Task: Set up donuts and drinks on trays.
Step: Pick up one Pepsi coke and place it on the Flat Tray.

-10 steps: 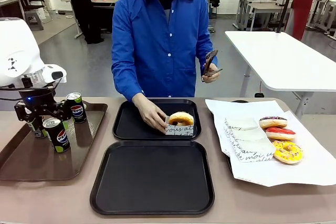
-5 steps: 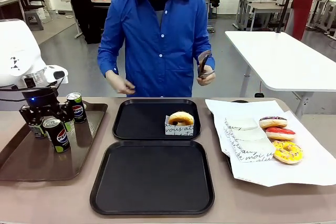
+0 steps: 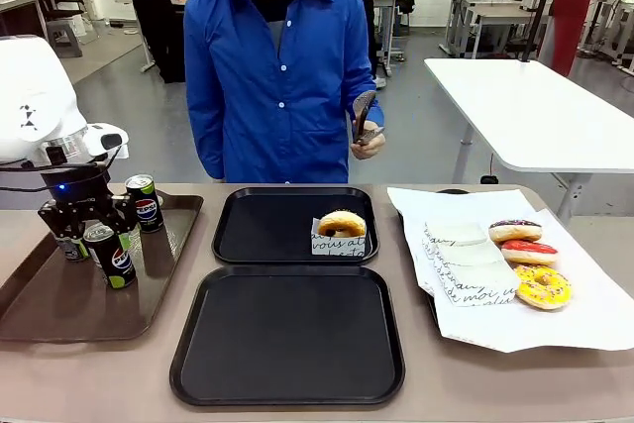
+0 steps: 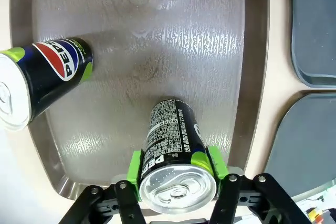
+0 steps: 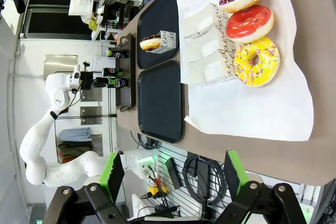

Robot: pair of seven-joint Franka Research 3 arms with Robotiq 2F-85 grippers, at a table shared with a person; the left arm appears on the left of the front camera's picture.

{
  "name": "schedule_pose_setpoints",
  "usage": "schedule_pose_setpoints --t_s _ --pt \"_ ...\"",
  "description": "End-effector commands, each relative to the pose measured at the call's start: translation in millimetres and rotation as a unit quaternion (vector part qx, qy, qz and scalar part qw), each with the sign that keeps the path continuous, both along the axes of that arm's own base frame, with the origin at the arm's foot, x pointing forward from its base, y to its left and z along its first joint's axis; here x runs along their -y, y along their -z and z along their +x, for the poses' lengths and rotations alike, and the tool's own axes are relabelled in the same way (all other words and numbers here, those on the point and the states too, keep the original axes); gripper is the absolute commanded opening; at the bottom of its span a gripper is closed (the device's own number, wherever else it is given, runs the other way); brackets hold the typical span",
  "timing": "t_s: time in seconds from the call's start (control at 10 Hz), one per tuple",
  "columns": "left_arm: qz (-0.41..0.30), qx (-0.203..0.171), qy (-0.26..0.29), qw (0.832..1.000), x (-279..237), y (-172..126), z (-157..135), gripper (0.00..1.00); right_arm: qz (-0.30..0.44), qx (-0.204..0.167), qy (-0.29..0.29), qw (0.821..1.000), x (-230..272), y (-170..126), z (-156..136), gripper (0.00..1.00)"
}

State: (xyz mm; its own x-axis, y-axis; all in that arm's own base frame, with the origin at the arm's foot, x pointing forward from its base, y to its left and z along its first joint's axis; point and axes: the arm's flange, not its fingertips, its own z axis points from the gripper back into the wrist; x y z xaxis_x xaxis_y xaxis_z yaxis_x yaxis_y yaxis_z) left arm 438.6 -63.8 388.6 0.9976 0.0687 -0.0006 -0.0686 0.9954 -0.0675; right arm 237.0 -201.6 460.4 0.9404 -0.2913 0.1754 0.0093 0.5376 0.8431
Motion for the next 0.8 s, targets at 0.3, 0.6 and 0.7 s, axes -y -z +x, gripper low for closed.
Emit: schedule_pose_setpoints --t_s 0.3,0.6,0.7 --pt "0.036 0.001 0.025 0.999 14 -77 -39 0.04 0.001 -0.001 0.0 1.0 -2 3 -3 1.0" --pt "0.028 0.019 0.054 0.998 13 -139 -100 0.04 0.001 -0.001 0.0 1.0 -2 3 -3 1.0" --pt "0.027 0.027 0.058 0.998 9 -152 -108 0.04 0.001 -0.001 0.0 1.0 -2 3 -3 1.0"
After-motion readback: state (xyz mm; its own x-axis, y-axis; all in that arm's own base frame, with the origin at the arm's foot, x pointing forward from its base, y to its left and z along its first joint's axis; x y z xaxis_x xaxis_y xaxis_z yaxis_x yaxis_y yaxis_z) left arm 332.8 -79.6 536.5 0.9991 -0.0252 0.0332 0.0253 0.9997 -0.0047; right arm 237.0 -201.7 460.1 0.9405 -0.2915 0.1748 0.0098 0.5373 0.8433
